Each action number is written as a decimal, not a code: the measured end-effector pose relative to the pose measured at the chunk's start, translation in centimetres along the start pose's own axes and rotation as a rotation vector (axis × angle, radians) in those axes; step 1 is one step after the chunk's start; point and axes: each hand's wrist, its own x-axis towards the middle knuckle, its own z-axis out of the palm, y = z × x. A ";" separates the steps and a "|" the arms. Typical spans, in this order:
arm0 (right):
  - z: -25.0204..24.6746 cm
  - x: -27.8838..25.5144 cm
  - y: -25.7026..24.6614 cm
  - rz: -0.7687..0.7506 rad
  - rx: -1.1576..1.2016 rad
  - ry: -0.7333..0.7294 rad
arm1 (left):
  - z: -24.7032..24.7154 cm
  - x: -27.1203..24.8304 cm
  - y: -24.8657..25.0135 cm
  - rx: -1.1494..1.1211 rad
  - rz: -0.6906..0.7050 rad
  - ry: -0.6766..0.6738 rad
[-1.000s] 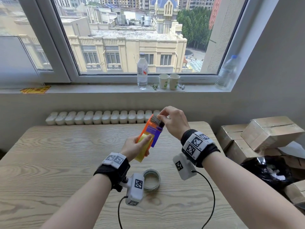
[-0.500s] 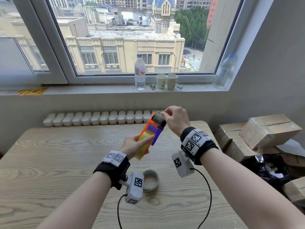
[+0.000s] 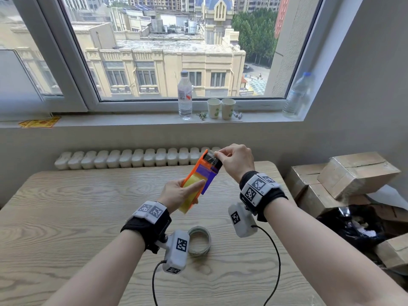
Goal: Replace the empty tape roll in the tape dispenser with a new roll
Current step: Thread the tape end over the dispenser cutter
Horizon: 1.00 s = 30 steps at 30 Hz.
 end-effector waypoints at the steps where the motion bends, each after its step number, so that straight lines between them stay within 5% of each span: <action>1: 0.1 0.0 0.0 0.005 0.013 0.008 | 0.0 0.0 0.0 -0.001 0.003 0.002; 14: 0.4 -0.1 1.7 0.116 0.108 -0.061 | -1.2 0.4 -0.2 -0.038 0.014 0.060; 22: 2.7 -3.2 1.8 0.140 0.408 -0.414 | -1.4 1.4 0.9 -0.118 0.052 0.062; 30: 3.2 -3.7 1.3 0.053 0.389 -0.338 | -0.8 0.9 1.7 -0.167 0.097 -0.070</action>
